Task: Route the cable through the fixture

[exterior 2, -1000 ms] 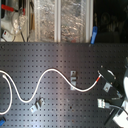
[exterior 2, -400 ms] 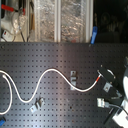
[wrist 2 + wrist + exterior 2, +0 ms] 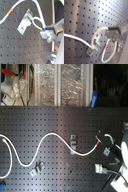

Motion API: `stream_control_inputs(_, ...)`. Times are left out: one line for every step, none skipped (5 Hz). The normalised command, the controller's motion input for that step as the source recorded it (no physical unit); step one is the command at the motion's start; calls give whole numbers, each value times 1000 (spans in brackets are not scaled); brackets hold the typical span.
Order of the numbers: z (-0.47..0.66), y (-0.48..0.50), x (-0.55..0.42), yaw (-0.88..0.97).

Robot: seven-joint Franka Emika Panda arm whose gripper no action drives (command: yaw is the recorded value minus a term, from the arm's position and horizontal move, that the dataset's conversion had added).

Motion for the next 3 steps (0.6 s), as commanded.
stream_control_inputs(6,259,172,-46)
stream_control_inputs(0,-41,-23,0)
stream_control_inputs(1,-158,-16,0)
